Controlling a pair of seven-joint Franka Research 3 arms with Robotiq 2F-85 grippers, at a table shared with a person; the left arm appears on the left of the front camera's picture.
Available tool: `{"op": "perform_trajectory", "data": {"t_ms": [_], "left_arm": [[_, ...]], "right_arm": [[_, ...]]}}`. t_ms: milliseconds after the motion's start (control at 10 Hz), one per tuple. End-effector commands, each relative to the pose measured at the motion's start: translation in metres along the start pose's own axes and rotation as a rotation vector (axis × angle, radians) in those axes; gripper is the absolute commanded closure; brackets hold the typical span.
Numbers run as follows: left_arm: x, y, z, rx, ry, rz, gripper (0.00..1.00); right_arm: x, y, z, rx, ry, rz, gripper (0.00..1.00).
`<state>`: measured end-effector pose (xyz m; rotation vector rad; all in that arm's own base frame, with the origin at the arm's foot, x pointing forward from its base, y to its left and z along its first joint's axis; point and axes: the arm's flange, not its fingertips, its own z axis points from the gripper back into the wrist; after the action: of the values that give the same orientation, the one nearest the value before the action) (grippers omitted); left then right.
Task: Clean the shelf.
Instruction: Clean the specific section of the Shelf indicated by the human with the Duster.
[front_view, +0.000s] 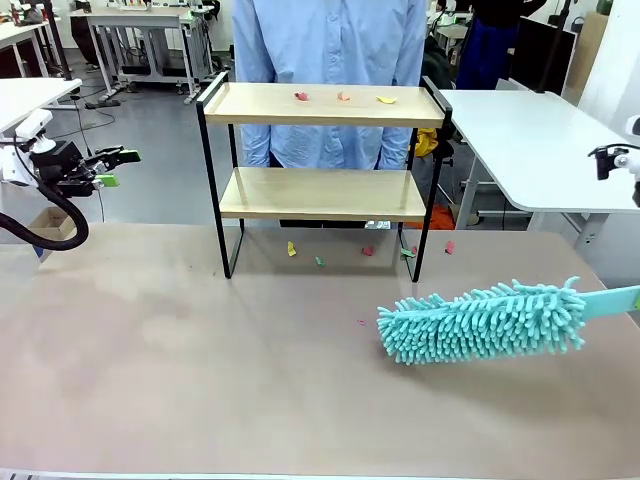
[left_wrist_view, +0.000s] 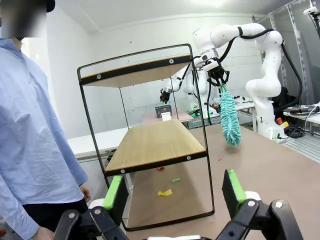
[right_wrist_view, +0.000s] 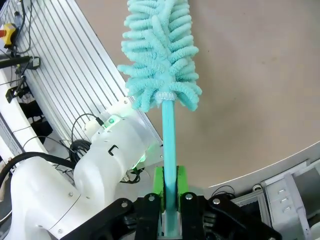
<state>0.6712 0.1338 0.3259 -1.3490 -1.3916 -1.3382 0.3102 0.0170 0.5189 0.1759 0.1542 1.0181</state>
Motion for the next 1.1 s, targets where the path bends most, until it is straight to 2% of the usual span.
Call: {"op": "perform_trajectory", "data": {"t_ms": [0,1000], "left_arm": [[0.0021,-0.0008,-0.0001,-0.008,0.01,-0.015,0.0],[0.0021,-0.0008,-0.0001,-0.008,0.01,-0.015,0.0]], "right_arm": [[-0.0009,-0.0002,0.0034,-0.001,-0.022,-0.01,0.87],[-0.0009,-0.0002,0.0034,-0.001,-0.022,-0.01,0.87]]}}
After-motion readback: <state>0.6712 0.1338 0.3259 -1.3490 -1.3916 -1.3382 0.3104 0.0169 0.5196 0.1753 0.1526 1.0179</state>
